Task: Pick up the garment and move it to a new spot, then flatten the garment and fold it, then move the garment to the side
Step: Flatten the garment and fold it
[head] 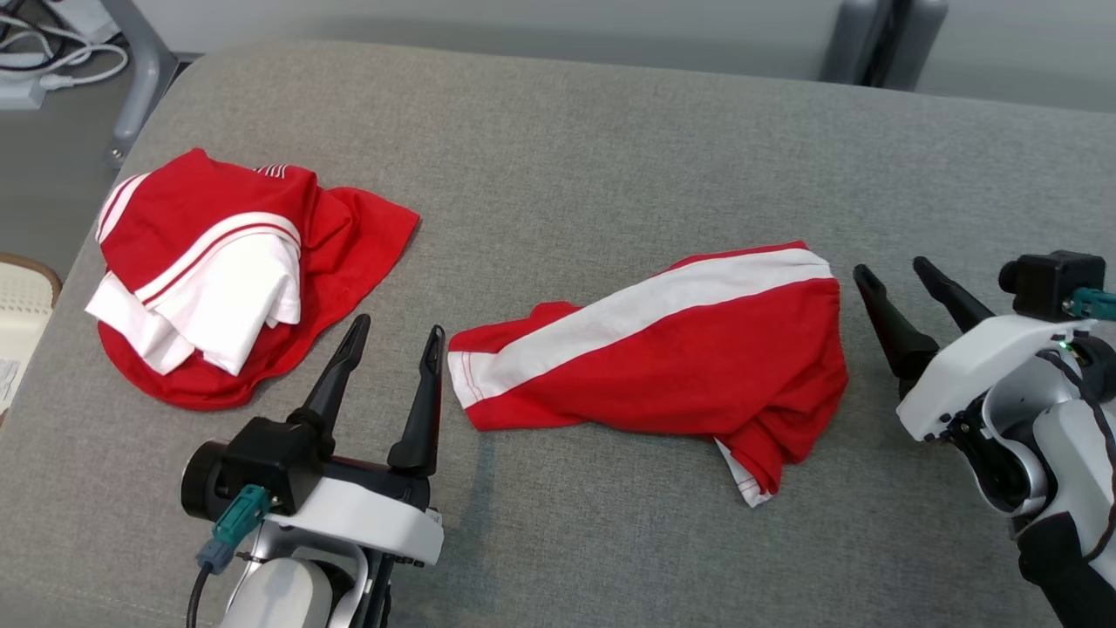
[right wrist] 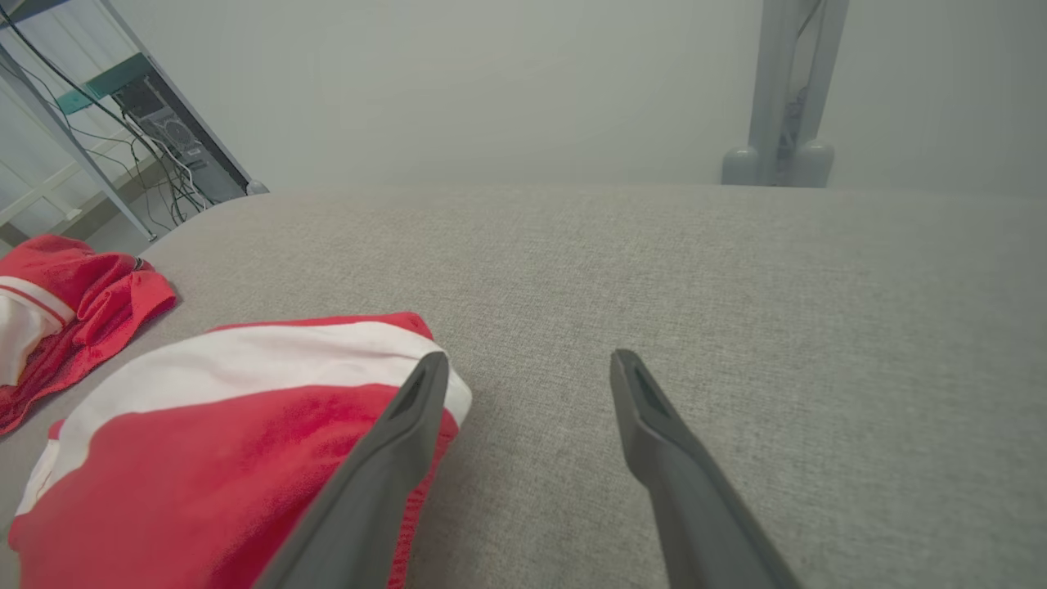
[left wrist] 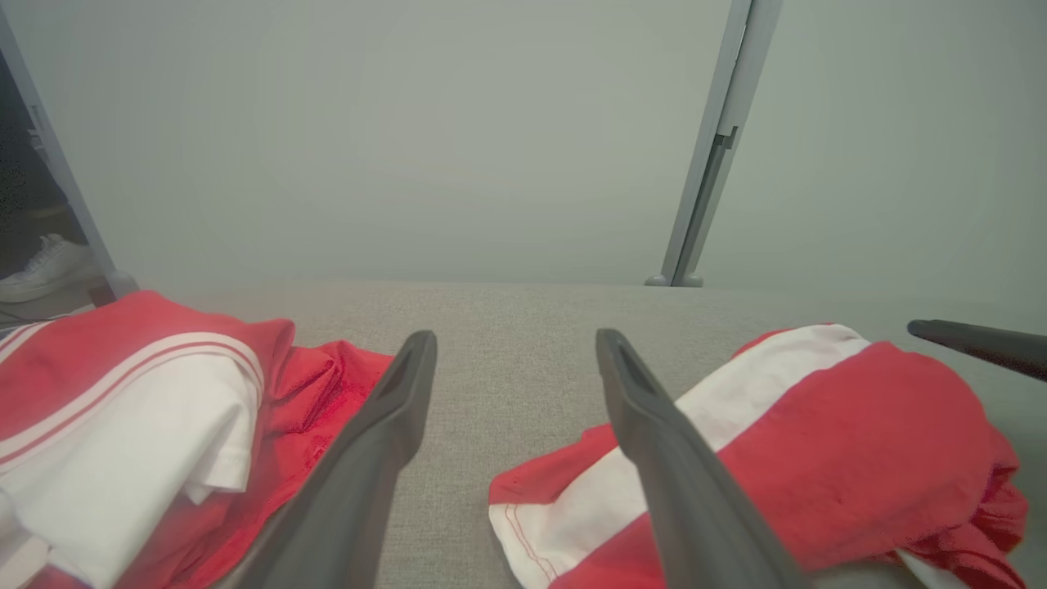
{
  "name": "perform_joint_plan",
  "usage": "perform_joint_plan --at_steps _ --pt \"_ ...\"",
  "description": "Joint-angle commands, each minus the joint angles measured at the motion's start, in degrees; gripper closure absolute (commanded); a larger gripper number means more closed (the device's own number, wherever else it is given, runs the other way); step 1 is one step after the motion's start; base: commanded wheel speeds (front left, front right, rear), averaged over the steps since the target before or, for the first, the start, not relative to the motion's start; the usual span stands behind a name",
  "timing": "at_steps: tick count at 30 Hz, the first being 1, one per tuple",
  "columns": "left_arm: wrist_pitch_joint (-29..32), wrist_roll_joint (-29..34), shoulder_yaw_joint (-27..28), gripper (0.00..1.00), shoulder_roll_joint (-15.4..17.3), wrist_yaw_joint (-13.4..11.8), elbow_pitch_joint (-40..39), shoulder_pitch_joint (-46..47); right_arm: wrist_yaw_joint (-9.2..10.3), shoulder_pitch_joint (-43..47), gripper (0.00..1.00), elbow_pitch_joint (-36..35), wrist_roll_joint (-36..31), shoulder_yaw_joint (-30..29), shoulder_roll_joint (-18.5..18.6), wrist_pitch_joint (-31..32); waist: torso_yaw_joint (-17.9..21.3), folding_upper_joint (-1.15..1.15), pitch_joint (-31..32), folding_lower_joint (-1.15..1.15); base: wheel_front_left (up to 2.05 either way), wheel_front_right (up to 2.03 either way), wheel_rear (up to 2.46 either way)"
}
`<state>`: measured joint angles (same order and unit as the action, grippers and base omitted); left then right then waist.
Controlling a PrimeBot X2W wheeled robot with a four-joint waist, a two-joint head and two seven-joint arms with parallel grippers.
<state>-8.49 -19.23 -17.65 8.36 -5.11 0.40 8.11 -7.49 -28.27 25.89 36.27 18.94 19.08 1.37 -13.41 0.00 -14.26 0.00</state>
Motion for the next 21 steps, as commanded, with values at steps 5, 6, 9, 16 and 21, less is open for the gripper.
perform_joint_plan --at_steps 5,6,9,16,21 --pt "-1.79 -0.22 -0.72 0.00 -0.59 1.02 2.59 2.97 -0.01 -4.96 0.00 0.49 9.80 9.01 4.23 6.57 -2.11 0.00 -3.37 0.00 0.00 0.00 0.00" --pt "-2.10 -0.29 -0.73 0.00 -0.64 0.98 2.93 3.24 -0.01 -5.67 0.00 0.09 11.52 10.25 4.81 7.55 -2.09 0.00 -3.57 0.00 0.00 0.00 0.00" --pt "-2.66 -0.43 -0.85 0.00 -0.81 1.12 3.87 3.72 -0.01 -7.18 0.00 -0.75 15.71 14.20 6.78 10.11 -2.02 0.00 -4.01 0.00 0.00 0.00 0.00" --pt "-3.41 -0.62 -0.93 0.00 -0.80 1.41 5.32 4.57 -0.01 -8.56 1.00 -3.18 22.29 19.31 9.62 10.01 -1.75 0.00 -4.22 0.00 0.00 0.00 0.00" --pt "-3.97 -0.67 -0.76 0.00 -0.69 1.17 6.06 4.87 -0.01 -8.68 1.00 -5.35 25.59 21.49 11.47 6.44 -1.39 0.00 -3.96 0.00 0.00 0.00 0.00"
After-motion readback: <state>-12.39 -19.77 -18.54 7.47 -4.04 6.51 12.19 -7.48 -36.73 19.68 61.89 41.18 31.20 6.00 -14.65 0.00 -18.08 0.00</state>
